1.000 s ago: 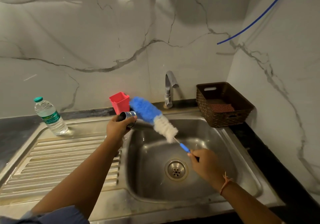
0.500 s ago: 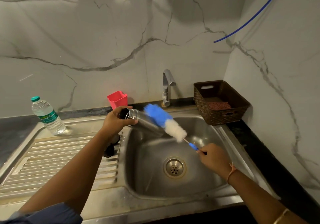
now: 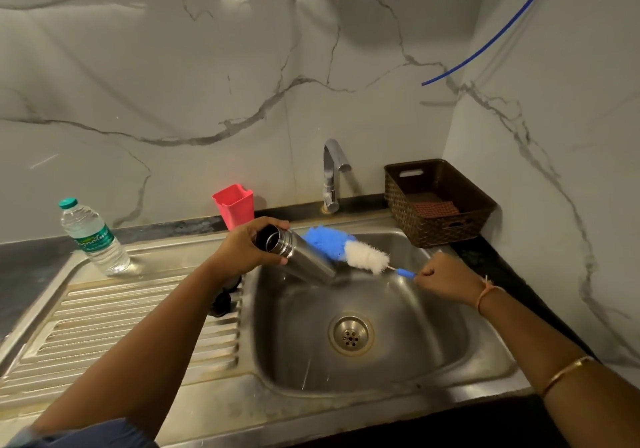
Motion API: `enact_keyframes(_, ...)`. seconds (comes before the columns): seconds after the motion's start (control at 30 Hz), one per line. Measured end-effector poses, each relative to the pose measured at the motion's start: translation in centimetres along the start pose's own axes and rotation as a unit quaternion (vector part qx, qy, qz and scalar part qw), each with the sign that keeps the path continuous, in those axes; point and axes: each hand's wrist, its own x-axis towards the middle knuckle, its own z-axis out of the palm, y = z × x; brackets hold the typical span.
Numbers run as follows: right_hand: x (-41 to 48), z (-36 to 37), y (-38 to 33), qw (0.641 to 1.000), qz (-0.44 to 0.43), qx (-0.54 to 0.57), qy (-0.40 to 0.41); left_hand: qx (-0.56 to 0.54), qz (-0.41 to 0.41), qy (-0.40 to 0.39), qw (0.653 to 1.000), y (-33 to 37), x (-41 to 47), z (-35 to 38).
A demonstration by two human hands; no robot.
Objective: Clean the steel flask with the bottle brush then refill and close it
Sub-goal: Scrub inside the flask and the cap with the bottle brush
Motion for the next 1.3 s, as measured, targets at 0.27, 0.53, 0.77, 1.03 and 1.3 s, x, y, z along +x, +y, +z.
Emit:
enact_keyframes(0.27,0.2,-2.4,-2.8,0.992,-0.048,0.114,-0.027,-0.024,-0.006,0.006,1.000,-0.2,0.3,0.4)
enact_keyframes(0.53,-1.4,1.3,-3.0,0.999,0.021,-0.017,0.019,-0.206,-0.196,0.217,0.934,-2.3,0.5,2.0)
enact_keyframes(0.77,-3.8,6.1,-4.2,0.996,-0.005,-0.009,0.092,-0.437,-0.325,0.263,0.797,-2.9,0.7,3.3)
enact_keyframes(1.03,-5.4,7.5,-4.1,0.991,-0.008,-0.063,0.119,-0.505,-0.379,0.194,0.751,-2.7,0.7,4.6)
enact_keyframes(1.3,-5.7,7.4,-1.2,0.982,0.056,-0.044,0.176,-0.557,-0.393,0.197,0.705,-3.7,0.4,4.2)
